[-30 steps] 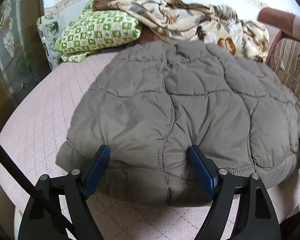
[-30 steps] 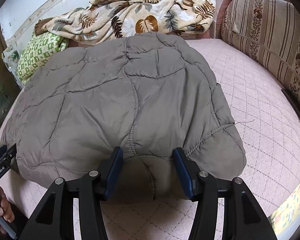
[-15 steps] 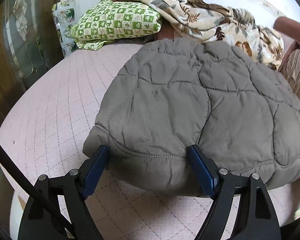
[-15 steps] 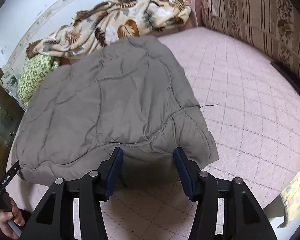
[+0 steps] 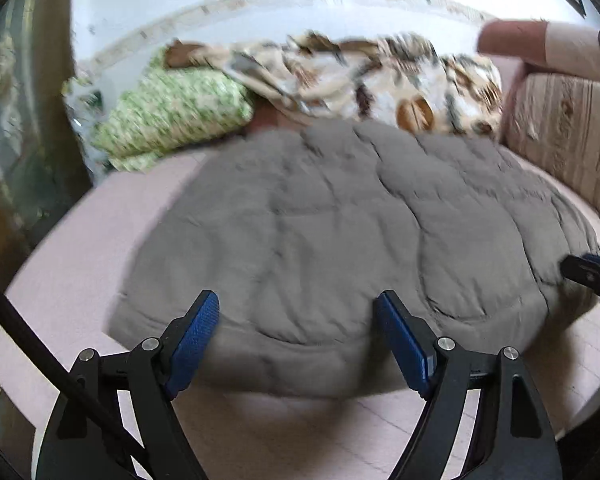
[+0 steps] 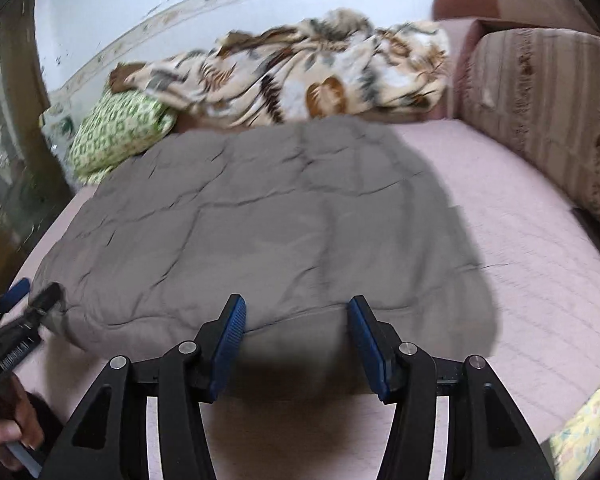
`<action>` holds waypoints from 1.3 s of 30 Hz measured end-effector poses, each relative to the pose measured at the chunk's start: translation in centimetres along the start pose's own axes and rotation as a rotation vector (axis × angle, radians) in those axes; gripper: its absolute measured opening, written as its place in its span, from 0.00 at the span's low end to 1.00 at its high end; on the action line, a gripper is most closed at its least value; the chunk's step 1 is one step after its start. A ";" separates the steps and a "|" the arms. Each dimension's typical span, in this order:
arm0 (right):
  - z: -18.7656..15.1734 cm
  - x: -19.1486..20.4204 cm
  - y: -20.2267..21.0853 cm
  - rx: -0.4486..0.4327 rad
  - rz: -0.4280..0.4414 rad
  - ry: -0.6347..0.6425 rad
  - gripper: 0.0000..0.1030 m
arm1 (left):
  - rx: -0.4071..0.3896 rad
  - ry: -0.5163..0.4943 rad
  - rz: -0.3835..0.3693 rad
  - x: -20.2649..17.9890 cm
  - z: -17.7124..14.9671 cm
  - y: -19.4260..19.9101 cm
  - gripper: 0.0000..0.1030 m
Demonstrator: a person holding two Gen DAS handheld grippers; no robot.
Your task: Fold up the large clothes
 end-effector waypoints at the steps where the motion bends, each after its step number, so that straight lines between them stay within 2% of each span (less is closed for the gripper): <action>1: -0.1 0.4 -0.5 0.008 -0.012 0.017 0.57 | 0.027 -0.002 0.003 0.0 -0.4 -0.8 0.79; 3: -0.6 0.4 -1.3 0.034 -0.027 0.036 0.59 | 0.054 -0.002 -0.005 -0.1 -0.9 -1.6 0.80; 6: -1.3 0.0 -2.6 0.074 -0.029 0.022 0.61 | 0.053 -0.017 -0.001 -0.4 -1.0 -1.9 0.82; 24: -1.4 0.9 -1.2 0.018 -0.039 0.078 0.64 | 0.043 -0.010 -0.005 -0.5 -1.4 -1.5 0.82; 28: -0.8 -0.1 0.3 -0.047 -0.067 0.028 0.64 | 0.043 -0.010 -0.004 -0.5 -1.5 -1.2 0.82; 33: -0.2 -3.0 1.3 -0.076 -0.178 -0.069 0.64 | 0.043 -0.010 -0.002 -0.5 -1.6 -1.2 0.82; 35: -0.6 -4.9 0.7 -0.030 -0.237 -0.111 0.64 | 0.043 -0.012 -0.003 -0.6 -1.5 -1.2 0.82; 37: -1.3 -5.8 -0.6 0.040 -0.215 -0.161 0.67 | 0.042 -0.016 -0.001 -0.5 -1.5 -1.2 0.83; 39: -1.4 -6.1 -0.8 0.050 -0.202 -0.184 0.68 | 0.044 -0.013 -0.003 -0.5 -1.6 -1.2 0.83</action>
Point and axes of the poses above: each gripper's, at about its wrist camera, not at the fingertips, and y roughly against the way its jaws point, x to its left, z to its top, the point moved 5 cm from there along -y, roughly the way its jaws point, and after that the axes turned 8 degrees about -x, right-handed, at the moved point
